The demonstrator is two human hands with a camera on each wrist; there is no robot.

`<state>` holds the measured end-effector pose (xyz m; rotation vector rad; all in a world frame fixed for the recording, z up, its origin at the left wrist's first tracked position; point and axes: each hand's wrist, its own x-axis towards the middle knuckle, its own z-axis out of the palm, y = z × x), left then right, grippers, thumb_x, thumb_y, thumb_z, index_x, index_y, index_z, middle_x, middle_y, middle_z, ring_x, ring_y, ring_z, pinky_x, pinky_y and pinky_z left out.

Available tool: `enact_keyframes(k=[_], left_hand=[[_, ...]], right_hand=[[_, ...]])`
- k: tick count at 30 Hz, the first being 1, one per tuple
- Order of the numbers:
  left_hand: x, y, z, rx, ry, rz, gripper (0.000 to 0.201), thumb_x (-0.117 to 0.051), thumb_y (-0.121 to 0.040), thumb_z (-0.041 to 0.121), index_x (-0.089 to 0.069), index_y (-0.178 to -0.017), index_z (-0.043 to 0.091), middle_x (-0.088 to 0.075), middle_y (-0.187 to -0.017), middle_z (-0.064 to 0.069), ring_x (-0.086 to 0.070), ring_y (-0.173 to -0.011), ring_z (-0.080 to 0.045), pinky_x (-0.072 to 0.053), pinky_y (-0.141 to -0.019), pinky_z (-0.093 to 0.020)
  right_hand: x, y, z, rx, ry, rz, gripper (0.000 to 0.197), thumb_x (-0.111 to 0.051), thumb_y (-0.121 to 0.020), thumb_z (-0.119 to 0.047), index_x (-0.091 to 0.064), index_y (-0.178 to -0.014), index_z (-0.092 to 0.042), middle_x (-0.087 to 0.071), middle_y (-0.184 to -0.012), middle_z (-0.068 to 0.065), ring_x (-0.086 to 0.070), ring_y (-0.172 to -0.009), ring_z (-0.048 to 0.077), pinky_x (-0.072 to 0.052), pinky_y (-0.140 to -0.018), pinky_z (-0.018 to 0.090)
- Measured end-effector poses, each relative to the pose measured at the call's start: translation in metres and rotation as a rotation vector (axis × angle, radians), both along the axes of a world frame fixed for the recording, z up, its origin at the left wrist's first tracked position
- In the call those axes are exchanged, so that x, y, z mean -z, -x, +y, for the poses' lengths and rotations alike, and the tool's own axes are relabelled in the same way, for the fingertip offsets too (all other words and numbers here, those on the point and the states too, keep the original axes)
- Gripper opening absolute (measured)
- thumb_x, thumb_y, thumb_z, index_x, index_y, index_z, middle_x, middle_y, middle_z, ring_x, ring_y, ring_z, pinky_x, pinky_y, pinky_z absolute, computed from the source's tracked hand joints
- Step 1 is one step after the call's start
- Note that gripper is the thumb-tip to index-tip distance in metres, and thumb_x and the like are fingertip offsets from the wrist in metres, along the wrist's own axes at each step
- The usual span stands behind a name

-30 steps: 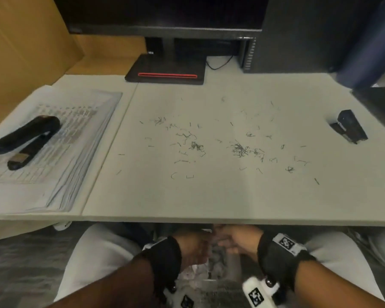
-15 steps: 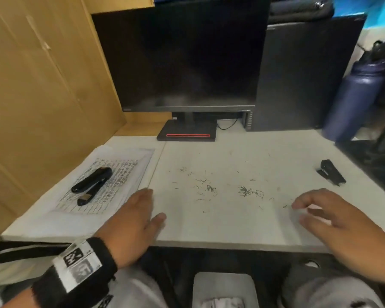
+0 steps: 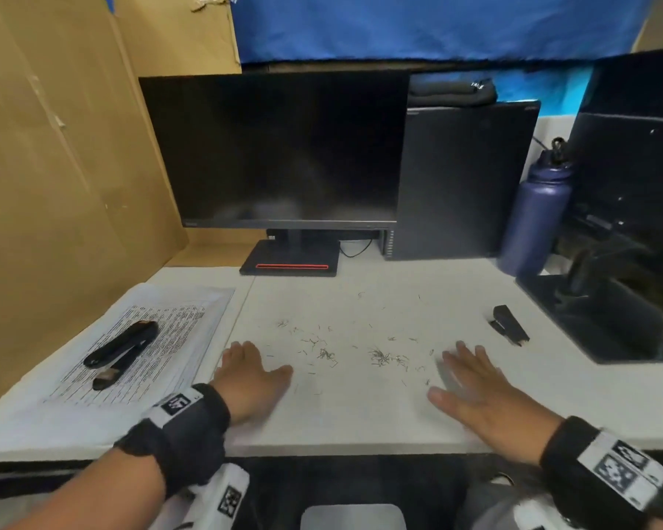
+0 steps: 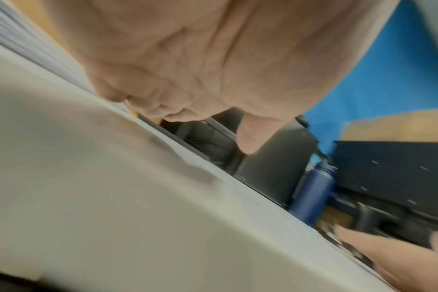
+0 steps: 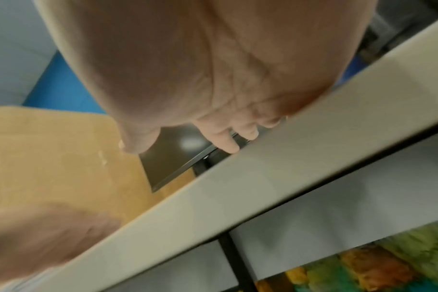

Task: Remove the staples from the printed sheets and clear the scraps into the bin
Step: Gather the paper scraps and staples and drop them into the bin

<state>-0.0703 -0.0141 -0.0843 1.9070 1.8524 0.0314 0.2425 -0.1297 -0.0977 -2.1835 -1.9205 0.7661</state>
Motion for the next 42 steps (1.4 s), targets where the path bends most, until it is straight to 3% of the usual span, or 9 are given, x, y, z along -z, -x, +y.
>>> enact_keyframes(k=[5, 12, 17, 21, 25, 29, 33, 38, 42], left_hand=[[0.000, 0.012, 0.007, 0.087, 0.136, 0.105, 0.102, -0.048, -0.082, 0.062, -0.013, -0.157, 0.003, 0.001, -0.169, -0.015, -0.007, -0.155, -0.036, -0.019, -0.124, -0.047], [-0.017, 0.012, 0.034, 0.392, 0.174, 0.095, 0.078, -0.046, -0.092, 0.058, -0.028, -0.150, 0.008, 0.017, -0.169, -0.004, 0.003, -0.156, -0.014, -0.018, -0.123, -0.033], [-0.037, 0.011, 0.086, 0.299, 0.100, 0.346, 0.096, -0.042, -0.088, 0.073, -0.019, -0.156, 0.009, -0.017, -0.167, -0.009, -0.028, -0.150, -0.026, -0.031, -0.118, -0.042], [-0.020, -0.004, 0.088, 0.391, 0.227, 0.392, 0.135, -0.024, -0.062, 0.102, 0.018, -0.159, 0.018, 0.024, -0.167, -0.006, 0.008, -0.157, -0.024, -0.006, -0.126, -0.047], [-0.030, -0.015, 0.063, 0.569, 0.399, 0.176, 0.113, -0.031, -0.084, 0.087, 0.031, -0.154, 0.022, 0.028, -0.164, 0.010, 0.013, -0.153, -0.008, 0.002, -0.125, -0.032], [-0.044, -0.027, 0.112, 0.584, 0.271, 0.222, 0.106, -0.033, -0.091, 0.078, 0.024, -0.157, 0.018, 0.027, -0.164, 0.009, 0.012, -0.154, -0.010, -0.004, -0.125, -0.032], [-0.045, -0.060, 0.169, 0.512, 0.187, 0.388, 0.107, -0.038, -0.084, 0.084, -0.004, -0.161, 0.019, 0.000, -0.171, 0.001, -0.024, -0.153, -0.023, -0.025, -0.123, -0.043], [-0.035, -0.102, 0.172, 0.587, 0.242, 0.480, 0.126, -0.044, -0.066, 0.095, 0.014, -0.159, 0.033, 0.022, -0.167, 0.006, -0.001, -0.157, -0.020, -0.011, -0.126, -0.043], [-0.038, -0.106, 0.122, 0.741, 0.259, 0.467, 0.107, -0.051, -0.090, 0.071, 0.020, -0.158, 0.029, 0.029, -0.164, 0.010, 0.011, -0.155, -0.012, -0.005, -0.122, -0.032]], right_hand=[[-0.017, -0.037, 0.024, 0.098, 0.106, 0.033, 0.159, -0.021, -0.027, -0.109, -0.002, -0.160, -0.023, 0.002, -0.167, -0.006, 0.006, -0.153, 0.013, -0.004, -0.123, 0.037], [-0.059, -0.039, 0.075, 0.050, 0.130, -0.101, 0.152, -0.026, -0.036, -0.107, -0.008, -0.159, -0.021, -0.007, -0.167, -0.002, -0.002, -0.154, 0.017, -0.003, -0.122, 0.034], [-0.053, -0.047, 0.143, 0.101, 0.127, -0.267, 0.085, -0.055, -0.090, -0.061, -0.021, -0.158, -0.022, -0.025, -0.163, -0.002, -0.028, -0.148, 0.020, -0.022, -0.120, 0.032], [-0.047, -0.037, 0.177, 0.063, 0.180, -0.390, 0.080, -0.047, -0.093, -0.061, -0.025, -0.155, -0.017, -0.030, -0.161, 0.002, -0.034, -0.145, 0.023, -0.027, -0.118, 0.036], [-0.035, -0.027, 0.183, 0.016, 0.285, -0.347, 0.102, -0.034, -0.086, -0.079, -0.011, -0.158, -0.010, -0.008, -0.167, 0.006, -0.021, -0.150, 0.025, -0.018, -0.121, 0.039], [-0.029, -0.028, 0.158, -0.150, 0.343, -0.194, 0.141, -0.024, -0.049, -0.103, 0.011, -0.158, -0.020, 0.015, -0.165, -0.006, 0.002, -0.153, 0.011, -0.004, -0.124, 0.033], [-0.039, -0.027, 0.171, -0.097, 0.260, -0.183, 0.100, -0.044, -0.088, -0.073, 0.005, -0.159, -0.022, 0.009, -0.165, -0.009, -0.001, -0.153, 0.010, -0.002, -0.123, 0.029], [-0.038, -0.012, 0.229, -0.089, 0.198, -0.359, 0.089, -0.044, -0.095, -0.061, 0.001, -0.159, -0.020, 0.007, -0.167, -0.004, -0.007, -0.154, 0.018, -0.012, -0.124, 0.039], [-0.041, 0.008, 0.249, -0.119, 0.231, -0.221, 0.078, -0.052, -0.097, -0.043, -0.011, -0.159, -0.019, -0.006, -0.167, -0.003, -0.025, -0.149, 0.025, -0.024, -0.120, 0.039]])
